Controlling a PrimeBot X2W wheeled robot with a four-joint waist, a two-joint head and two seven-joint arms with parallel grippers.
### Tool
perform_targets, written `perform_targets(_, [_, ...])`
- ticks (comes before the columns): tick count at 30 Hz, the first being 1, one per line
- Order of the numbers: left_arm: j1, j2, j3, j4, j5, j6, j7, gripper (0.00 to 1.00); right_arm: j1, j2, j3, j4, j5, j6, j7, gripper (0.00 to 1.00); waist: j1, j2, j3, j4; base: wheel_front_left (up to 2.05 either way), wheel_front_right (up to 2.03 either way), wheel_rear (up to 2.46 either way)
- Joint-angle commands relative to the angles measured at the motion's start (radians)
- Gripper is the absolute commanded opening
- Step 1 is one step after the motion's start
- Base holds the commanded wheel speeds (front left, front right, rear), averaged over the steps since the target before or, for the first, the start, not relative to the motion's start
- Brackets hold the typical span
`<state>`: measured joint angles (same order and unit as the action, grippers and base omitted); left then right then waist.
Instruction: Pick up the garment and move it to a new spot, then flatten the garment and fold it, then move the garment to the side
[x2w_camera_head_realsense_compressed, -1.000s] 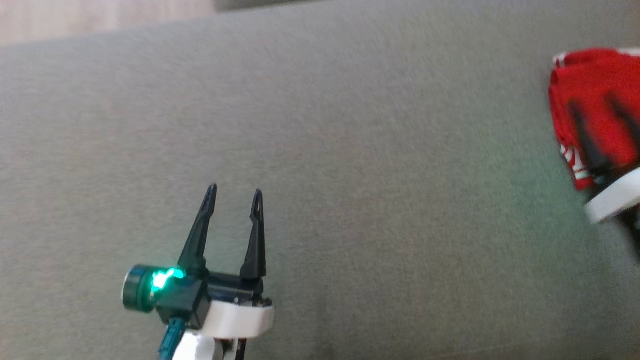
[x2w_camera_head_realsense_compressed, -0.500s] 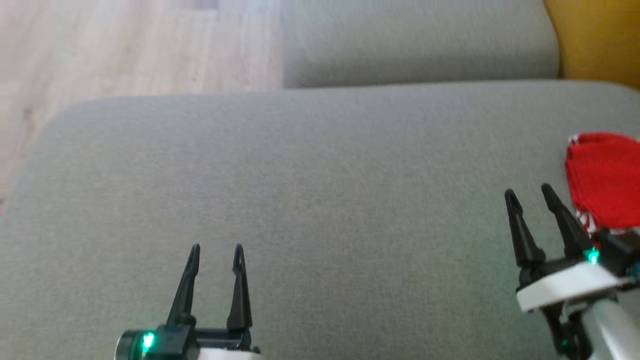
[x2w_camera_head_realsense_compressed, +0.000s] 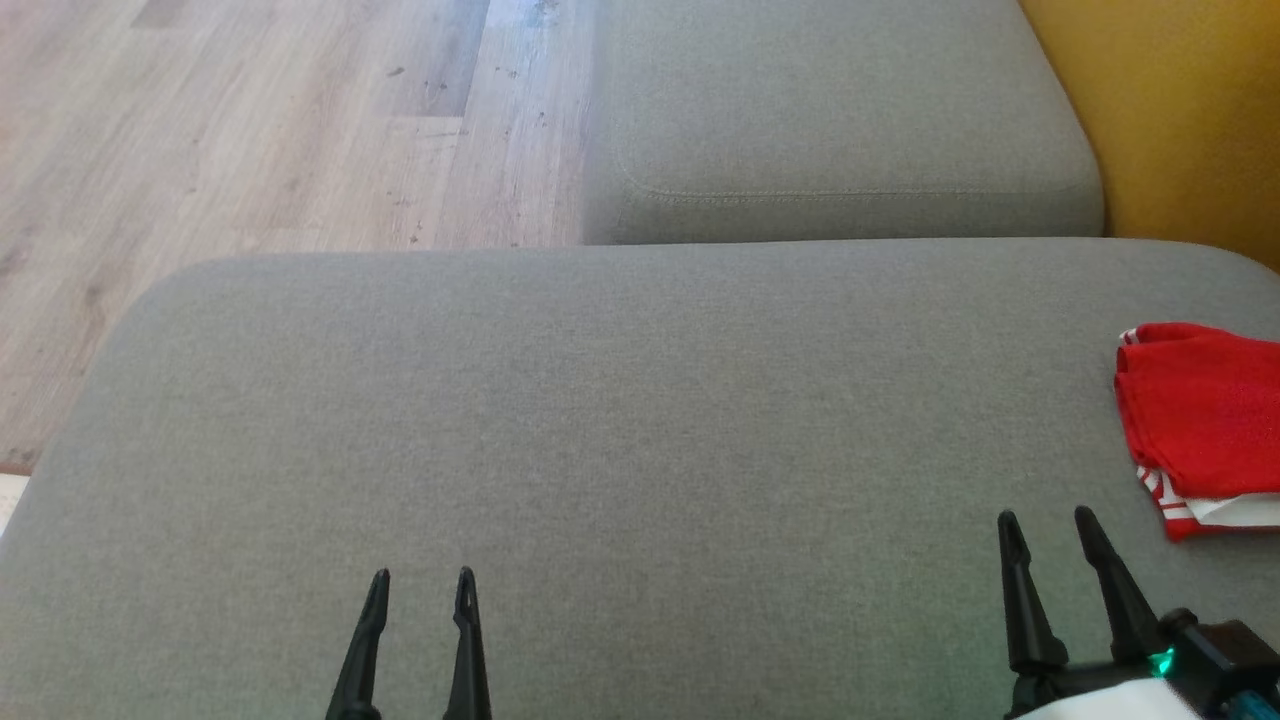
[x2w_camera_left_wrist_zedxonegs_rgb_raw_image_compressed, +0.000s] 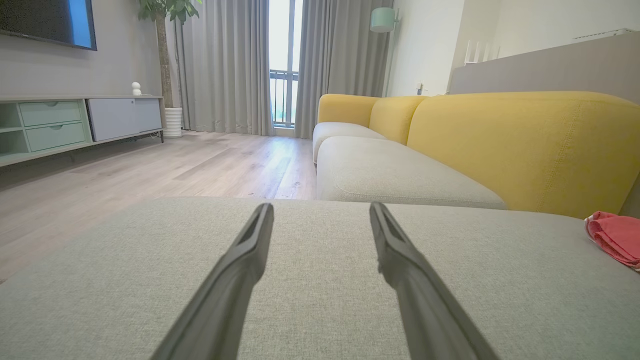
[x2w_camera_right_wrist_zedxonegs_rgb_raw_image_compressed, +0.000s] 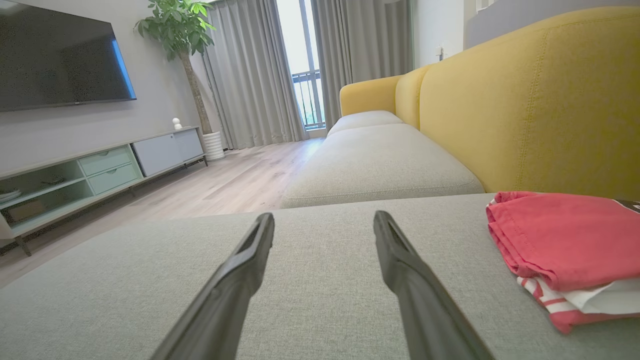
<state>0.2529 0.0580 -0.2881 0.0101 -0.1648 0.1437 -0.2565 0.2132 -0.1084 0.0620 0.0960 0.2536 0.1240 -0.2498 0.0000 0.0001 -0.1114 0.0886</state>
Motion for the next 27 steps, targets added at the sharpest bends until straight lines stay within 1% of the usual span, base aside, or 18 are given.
perform_targets(1, [-0.039,-0.008,0.039,-0.032,0.011,-0.002,-0.005,1.0,-0.025,-0.009,0.014,-0.037,-0.008,0.007,-0.012,1.0,0.0,-0.0001,-0.002,-0.002,0.0,0.0,0.0])
perform_targets(13, [-0.04,-0.008,0.036,-0.027,0.012,-0.01,-0.005,1.0,-0.007,0.003,0.006,-0.041,-0.01,0.007,-0.012,1.0,0.0,-0.0001,-0.011,-0.005,0.0,0.0,0.0])
perform_targets(14, [0.0,0.0,0.001,0.003,0.008,-0.004,0.0,0.0,0.008,0.008,-0.009,-0.006,-0.008,0.0,0.0,0.0,0.0,-0.0001,-0.012,-0.005,0.0,0.0,0.0])
perform_targets(17, [0.007,0.0,-0.003,0.044,0.003,-0.003,0.0,0.0,0.01,0.008,-0.003,0.036,-0.003,-0.001,0.001,0.0,0.0,-0.0001,-0.011,-0.006,0.0,0.0,0.0])
perform_targets(27, [-0.016,0.007,0.018,0.05,-0.111,-0.02,0.019,0.0,-0.013,0.008,-0.01,0.043,0.101,0.0,0.023,0.0,0.0,-0.0001,-0.002,-0.012,0.0,0.0,0.0])
